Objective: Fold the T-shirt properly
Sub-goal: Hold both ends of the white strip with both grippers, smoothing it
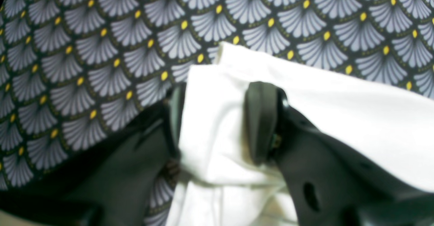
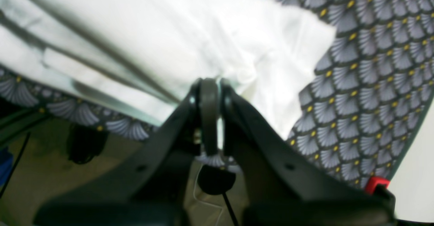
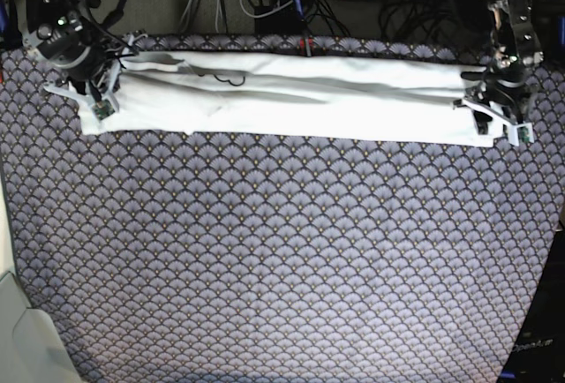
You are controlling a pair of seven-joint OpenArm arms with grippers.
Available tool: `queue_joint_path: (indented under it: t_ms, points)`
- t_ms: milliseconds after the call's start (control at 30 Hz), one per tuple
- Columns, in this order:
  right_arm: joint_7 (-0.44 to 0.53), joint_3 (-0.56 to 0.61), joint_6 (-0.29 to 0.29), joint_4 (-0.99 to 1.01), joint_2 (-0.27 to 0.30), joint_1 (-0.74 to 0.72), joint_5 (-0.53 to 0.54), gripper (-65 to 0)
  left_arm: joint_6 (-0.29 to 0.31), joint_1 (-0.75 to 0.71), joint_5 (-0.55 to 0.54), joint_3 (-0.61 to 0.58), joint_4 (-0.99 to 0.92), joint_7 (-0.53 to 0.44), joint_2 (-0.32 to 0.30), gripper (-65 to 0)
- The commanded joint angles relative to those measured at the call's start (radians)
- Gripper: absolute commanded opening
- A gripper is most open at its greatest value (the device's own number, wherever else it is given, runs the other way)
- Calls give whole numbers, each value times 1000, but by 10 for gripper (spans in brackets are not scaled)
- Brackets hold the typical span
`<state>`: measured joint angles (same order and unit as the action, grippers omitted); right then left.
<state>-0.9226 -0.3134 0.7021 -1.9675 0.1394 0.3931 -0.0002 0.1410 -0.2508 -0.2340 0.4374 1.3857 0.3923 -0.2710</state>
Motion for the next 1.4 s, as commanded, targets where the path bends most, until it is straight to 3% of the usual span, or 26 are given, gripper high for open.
queue_joint_path:
  t_ms: [0,367,567,1000,1167,1367]
  points:
    - [9,-3,-4,-13,7,-4,1,-650,-1,0,-1,8,16,-2,-15,-373]
    - [9,-2,-4,-13,-5,-7,1,-650,1,-22,-1,2,25,-2,-20,-368]
    - [9,-2,-4,-13,-5,-10,1,-650,1,-54,-3,8,99,-3,-15,-232]
    - [9,-2,-4,-13,-7,-12,1,-650,1,-167,-8,8,231,-2,-14,-232]
    - [9,-2,-4,-13,-7,-15,1,-650,-1,-178,-120,8,185,-2,-23,-232]
    - [9,0,-4,-11,-7,-26,1,-650,-2,-173,-135,8,162,-2,-23,-232]
